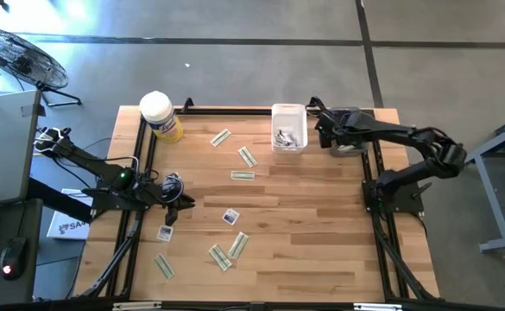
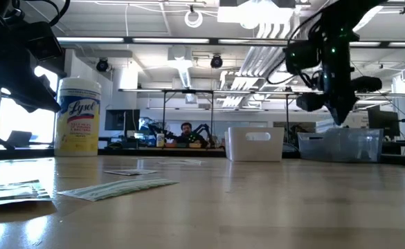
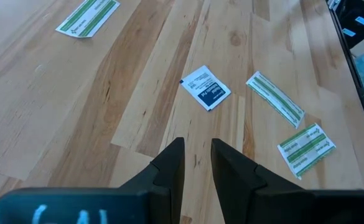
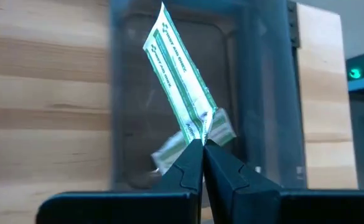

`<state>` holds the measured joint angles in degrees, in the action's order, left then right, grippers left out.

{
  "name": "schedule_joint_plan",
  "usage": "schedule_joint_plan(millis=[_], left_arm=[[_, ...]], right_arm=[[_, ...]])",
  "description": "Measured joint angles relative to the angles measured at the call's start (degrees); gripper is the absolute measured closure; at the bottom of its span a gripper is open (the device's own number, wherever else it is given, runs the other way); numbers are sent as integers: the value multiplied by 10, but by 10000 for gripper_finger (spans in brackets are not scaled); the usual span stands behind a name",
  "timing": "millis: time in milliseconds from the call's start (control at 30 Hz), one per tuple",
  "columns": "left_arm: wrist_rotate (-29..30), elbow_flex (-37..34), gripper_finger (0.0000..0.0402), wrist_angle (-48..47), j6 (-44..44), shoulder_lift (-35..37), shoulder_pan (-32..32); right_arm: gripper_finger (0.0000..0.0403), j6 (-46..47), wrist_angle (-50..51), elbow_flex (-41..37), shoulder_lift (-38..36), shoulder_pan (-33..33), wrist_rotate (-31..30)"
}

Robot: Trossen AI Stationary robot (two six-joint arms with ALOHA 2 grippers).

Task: Pick & Place First Aid Supplies
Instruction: Put the green bandage into the black bin

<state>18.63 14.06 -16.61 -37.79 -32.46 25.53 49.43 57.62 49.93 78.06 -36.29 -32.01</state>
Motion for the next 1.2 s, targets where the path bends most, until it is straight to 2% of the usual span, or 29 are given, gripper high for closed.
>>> schedule_joint_plan(millis=[167, 367, 500, 667, 800, 933, 1200], left_arm=[[0, 0, 325, 0, 0, 0, 0], [0, 0, 325, 0, 0, 0, 0], [0, 0, 325, 0, 0, 0, 0], [0, 0, 325, 0, 0, 0, 0], [0, 0, 325, 0, 0, 0, 0], [0, 0, 325, 0, 0, 0, 0], [0, 0, 325, 0, 0, 0, 0]], right_arm=[[391, -8, -5, -27, 0, -32, 3], [348, -10, -5, -35, 0, -43, 22], [322, -19, 13, -21, 0, -36, 24], [312, -20, 65, 20, 0, -14, 23], [315, -34, 90, 67, 0, 33, 22], [325, -32, 94, 101, 0, 113, 21], [336, -31, 16, 116, 0, 280, 25]])
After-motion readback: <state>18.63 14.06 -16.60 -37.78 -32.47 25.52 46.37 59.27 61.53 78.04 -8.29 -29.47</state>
